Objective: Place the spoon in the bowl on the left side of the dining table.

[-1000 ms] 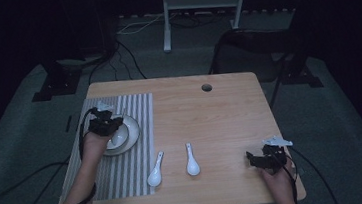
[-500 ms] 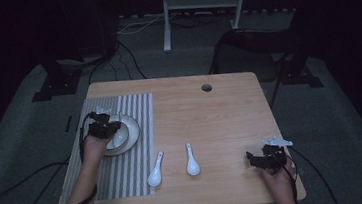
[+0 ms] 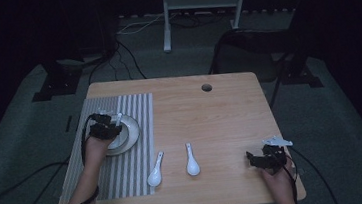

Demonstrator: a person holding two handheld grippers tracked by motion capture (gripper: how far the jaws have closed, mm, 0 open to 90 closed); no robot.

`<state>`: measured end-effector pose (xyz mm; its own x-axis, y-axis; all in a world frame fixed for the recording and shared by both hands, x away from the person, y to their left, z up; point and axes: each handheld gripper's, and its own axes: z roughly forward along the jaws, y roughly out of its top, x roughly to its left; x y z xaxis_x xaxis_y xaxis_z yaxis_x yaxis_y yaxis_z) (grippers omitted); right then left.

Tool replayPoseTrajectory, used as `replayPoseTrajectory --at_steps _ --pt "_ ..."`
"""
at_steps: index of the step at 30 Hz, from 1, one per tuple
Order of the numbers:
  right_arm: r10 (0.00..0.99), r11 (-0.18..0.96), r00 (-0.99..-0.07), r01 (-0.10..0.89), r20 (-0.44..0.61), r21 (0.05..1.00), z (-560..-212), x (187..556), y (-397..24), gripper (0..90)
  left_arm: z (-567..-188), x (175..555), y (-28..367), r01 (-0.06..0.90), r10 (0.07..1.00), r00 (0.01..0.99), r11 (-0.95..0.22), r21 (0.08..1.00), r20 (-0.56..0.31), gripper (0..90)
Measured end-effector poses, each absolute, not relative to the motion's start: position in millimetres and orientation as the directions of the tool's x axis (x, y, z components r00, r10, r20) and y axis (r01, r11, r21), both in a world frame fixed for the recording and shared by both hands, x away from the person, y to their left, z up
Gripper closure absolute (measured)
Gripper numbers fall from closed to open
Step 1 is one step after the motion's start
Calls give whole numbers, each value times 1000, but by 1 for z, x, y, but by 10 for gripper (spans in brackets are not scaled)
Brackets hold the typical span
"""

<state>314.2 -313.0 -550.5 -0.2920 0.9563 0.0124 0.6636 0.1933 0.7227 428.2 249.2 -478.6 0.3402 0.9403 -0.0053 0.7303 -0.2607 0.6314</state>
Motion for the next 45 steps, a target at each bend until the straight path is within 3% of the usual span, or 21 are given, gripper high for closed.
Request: replayPoseTrajectory --at_steps 5,14,23,35,37,40,42,44,45 --pt "956 193 -292 664 13 723 -551 314 -313 128 -476 422 249 732 940 341 -271 625 8 655" --pt "956 193 -292 664 12 723 -550 314 -313 128 -466 404 251 719 943 333 -242 651 -17 564" --pt "956 193 -292 664 13 723 -551 314 -313 128 -457 389 252 703 938 346 -232 672 -37 390" --pt "956 192 -292 663 13 723 -551 314 -313 128 -454 369 264 667 938 338 -178 724 -81 269" --pt "956 193 -292 664 13 723 -551 314 -313 128 -455 366 265 671 936 340 -176 720 -88 198" --pt "956 193 -292 664 13 723 -551 314 -313 128 -458 361 266 675 934 349 -191 713 -80 173" --pt "956 193 -292 664 13 723 -551 314 -313 128 -460 358 265 676 933 355 -209 707 -64 89" --pt "956 193 -292 664 13 723 -551 314 -313 128 -460 354 265 669 936 346 -200 716 -61 88" --pt "956 193 -292 664 13 723 -551 314 -313 128 -460 352 266 673 938 340 -196 713 -62 23"
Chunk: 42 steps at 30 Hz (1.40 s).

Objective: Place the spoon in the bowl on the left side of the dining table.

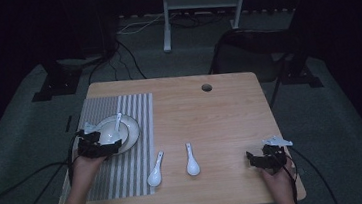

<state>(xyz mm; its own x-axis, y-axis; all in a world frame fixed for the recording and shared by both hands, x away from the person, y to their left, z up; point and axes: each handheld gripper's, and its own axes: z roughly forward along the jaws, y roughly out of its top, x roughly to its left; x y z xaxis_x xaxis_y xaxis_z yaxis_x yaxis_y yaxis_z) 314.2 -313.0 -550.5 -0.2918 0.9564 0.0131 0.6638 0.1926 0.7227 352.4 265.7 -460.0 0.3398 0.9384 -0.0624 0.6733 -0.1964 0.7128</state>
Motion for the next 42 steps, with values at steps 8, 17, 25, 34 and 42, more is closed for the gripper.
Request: replayPoseTrajectory --at_steps 8,17,25,34,42 --pt "956 193 -292 664 13 723 -550 314 -313 128 -460 331 271 582 941 337 -187 792 -25 0" --pt "956 193 -292 664 13 723 -551 314 -313 128 -475 311 274 550 922 384 -265 792 42 0" --pt "957 192 -291 664 14 723 -550 314 -313 127 -489 299 281 553 925 379 -247 796 24 0" --pt "957 192 -291 664 13 722 -550 314 -313 127 -508 286 291 559 928 373 -221 799 -5 0" --pt "957 191 -290 664 13 723 -550 314 -313 127 -518 274 299 571 937 351 -218 792 5 0"
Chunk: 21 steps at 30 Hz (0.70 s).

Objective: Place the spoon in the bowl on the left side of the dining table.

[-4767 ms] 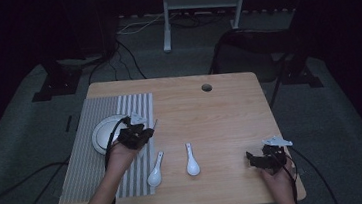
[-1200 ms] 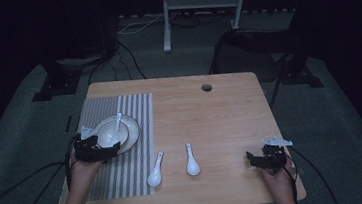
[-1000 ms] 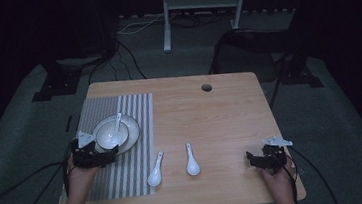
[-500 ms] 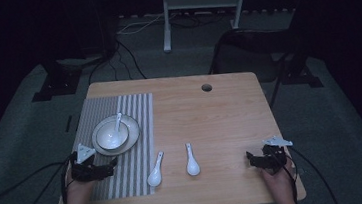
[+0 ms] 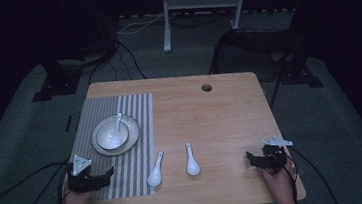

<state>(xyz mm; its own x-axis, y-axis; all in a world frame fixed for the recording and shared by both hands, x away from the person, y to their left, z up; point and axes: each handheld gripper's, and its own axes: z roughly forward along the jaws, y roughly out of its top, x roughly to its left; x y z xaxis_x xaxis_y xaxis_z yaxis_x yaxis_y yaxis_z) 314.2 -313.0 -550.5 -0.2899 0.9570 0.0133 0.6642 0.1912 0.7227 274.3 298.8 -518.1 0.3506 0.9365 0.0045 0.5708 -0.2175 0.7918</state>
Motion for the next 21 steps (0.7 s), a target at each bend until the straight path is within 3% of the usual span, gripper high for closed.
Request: replayPoseTrajectory --at_steps 21 --pt "957 191 -290 664 13 722 -550 314 -313 127 -534 243 320 619 953 304 -185 764 -15 0"
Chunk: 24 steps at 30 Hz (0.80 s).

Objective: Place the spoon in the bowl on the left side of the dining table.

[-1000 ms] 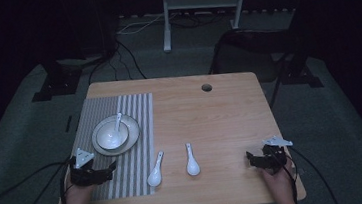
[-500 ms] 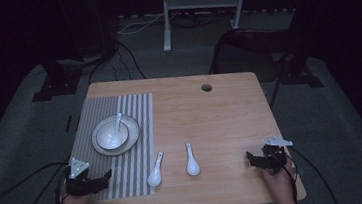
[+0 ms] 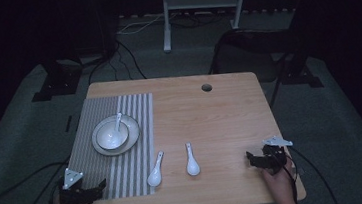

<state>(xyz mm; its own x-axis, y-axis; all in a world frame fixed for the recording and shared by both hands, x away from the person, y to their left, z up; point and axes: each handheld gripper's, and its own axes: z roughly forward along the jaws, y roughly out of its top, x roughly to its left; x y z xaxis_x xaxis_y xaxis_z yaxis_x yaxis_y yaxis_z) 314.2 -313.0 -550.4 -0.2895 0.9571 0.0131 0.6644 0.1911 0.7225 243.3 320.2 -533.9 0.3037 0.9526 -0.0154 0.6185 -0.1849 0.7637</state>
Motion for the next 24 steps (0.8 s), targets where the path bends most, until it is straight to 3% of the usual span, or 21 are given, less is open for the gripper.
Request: replayPoseTrajectory --at_steps 24 --pt "957 190 -290 664 14 723 -550 314 -313 127 -544 209 340 669 981 194 -136 731 5 0"
